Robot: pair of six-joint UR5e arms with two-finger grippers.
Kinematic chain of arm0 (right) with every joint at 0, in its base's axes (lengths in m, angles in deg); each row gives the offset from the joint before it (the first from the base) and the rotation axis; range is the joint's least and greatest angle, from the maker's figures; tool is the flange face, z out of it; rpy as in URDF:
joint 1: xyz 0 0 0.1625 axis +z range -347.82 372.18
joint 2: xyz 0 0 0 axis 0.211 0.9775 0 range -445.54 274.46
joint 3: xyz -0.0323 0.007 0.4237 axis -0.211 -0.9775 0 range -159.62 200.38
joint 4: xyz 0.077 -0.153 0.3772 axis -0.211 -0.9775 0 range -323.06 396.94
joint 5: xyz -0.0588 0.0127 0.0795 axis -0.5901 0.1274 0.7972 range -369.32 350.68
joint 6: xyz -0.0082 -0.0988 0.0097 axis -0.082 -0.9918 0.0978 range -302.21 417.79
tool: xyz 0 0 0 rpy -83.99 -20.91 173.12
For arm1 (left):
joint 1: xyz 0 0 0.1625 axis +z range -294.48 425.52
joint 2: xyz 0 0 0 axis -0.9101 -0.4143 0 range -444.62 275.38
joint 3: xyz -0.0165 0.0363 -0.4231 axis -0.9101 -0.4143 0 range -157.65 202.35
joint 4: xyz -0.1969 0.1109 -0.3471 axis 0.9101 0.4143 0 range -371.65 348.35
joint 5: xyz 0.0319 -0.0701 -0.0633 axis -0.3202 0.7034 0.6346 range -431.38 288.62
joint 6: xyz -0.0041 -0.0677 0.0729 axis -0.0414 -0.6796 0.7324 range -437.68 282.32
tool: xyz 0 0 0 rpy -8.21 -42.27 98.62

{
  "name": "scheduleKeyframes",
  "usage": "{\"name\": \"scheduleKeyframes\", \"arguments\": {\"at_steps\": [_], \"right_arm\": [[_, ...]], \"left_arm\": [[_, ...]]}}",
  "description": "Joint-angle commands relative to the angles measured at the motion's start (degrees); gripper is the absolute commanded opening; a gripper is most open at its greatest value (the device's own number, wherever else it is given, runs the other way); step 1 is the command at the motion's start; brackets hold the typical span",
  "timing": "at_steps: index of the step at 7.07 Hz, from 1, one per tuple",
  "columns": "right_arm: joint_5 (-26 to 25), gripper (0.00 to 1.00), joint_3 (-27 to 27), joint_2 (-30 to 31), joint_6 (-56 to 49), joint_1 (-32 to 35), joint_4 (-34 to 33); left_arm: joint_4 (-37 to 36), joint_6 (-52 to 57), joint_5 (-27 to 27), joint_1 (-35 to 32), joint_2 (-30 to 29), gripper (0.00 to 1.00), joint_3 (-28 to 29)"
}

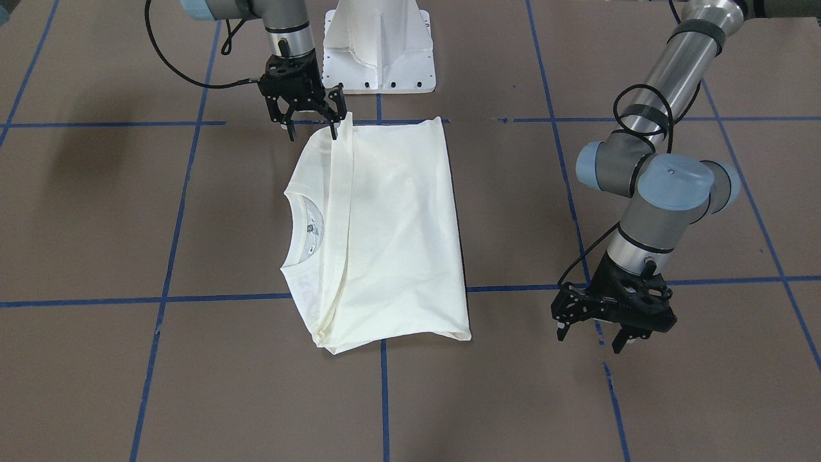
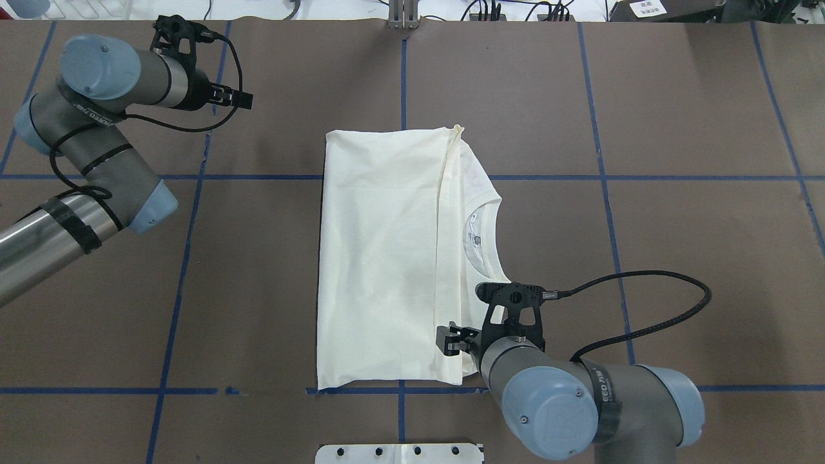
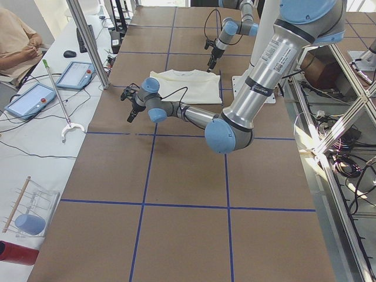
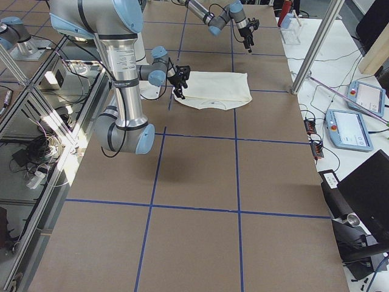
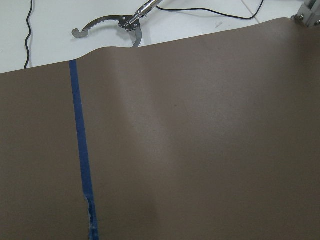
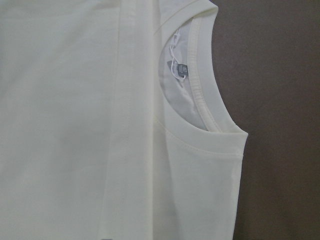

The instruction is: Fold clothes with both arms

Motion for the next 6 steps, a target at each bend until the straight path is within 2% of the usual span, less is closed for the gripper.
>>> {"name": "scheduleKeyframes", "arguments": {"at_steps": [1, 3, 4, 6], "right_arm": [[-5.55, 1.0, -0.31, -3.59, -13.43, -3.55, -5.27], [-6.46, 1.0, -1.2, -3.51, -18.83, -4.54, -5.0], [-8.91, 1.0, -1.98, -3.33, -21.46, -5.59, -4.91], [-9.46, 1.0, -2.08, -3.33, -21.84, -7.09, -4.65]], "left_arm": [[0.0, 0.05, 0.0, 0.09, 0.0, 1.0, 0.0], [0.0, -0.04, 0.0, 0.18, 0.0, 1.0, 0.0], [0.0, -0.04, 0.0, 0.27, 0.0, 1.0, 0.0], [0.0, -0.04, 0.0, 0.36, 0.0, 1.0, 0.09]]}}
